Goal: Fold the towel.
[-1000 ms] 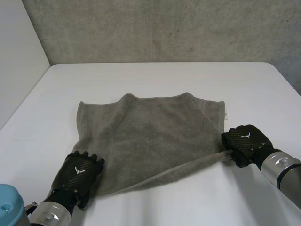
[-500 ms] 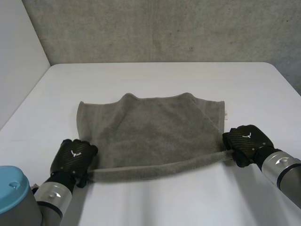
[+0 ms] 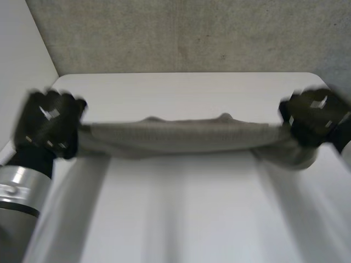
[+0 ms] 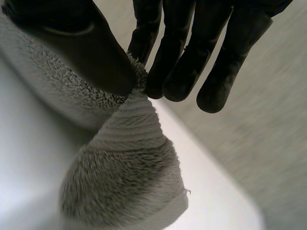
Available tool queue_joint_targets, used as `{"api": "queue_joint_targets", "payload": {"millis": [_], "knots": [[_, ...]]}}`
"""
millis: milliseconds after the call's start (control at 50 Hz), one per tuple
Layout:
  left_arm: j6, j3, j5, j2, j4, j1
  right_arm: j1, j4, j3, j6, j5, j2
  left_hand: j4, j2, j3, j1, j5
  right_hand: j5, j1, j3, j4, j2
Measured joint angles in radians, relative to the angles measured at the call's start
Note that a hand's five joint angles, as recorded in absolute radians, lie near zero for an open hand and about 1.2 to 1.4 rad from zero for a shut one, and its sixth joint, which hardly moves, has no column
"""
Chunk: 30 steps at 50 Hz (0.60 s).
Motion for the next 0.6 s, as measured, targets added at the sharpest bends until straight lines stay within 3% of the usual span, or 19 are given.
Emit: {"api": "queue_joint_targets", "payload": {"millis": [100, 220, 400, 600], "knots": [[0.0, 0.08, 0.006, 0.098, -0.1, 0.0, -0.019, 0.09, -0.112, 0.009, -0.004, -0.091, 0.0, 0.0, 0.0, 0.001, 0.0, 0.0, 0.0, 0.0, 0.0, 0.0], [0.001, 0.111, 0.01, 0.086, -0.162, 0.006, -0.073, 0.17, -0.196, -0.01, -0.022, -0.091, 0.0, 0.0, 0.001, 0.001, 0.0, 0.0, 0.0, 0.0, 0.0, 0.0], [0.012, 0.151, 0.022, -0.165, -0.106, 0.013, -0.079, 0.18, -0.244, -0.156, -0.043, 0.133, 0.0, 0.001, 0.001, 0.001, 0.006, 0.0, 0.0, 0.0, 0.0, 0.0], [0.069, 0.539, 0.043, -0.583, -0.025, 0.004, 0.07, 0.042, -0.548, -0.235, 0.118, 0.505, 0.0, 0.009, 0.003, 0.002, 0.015, 0.009, 0.0, 0.0, 0.0, 0.0]]}}
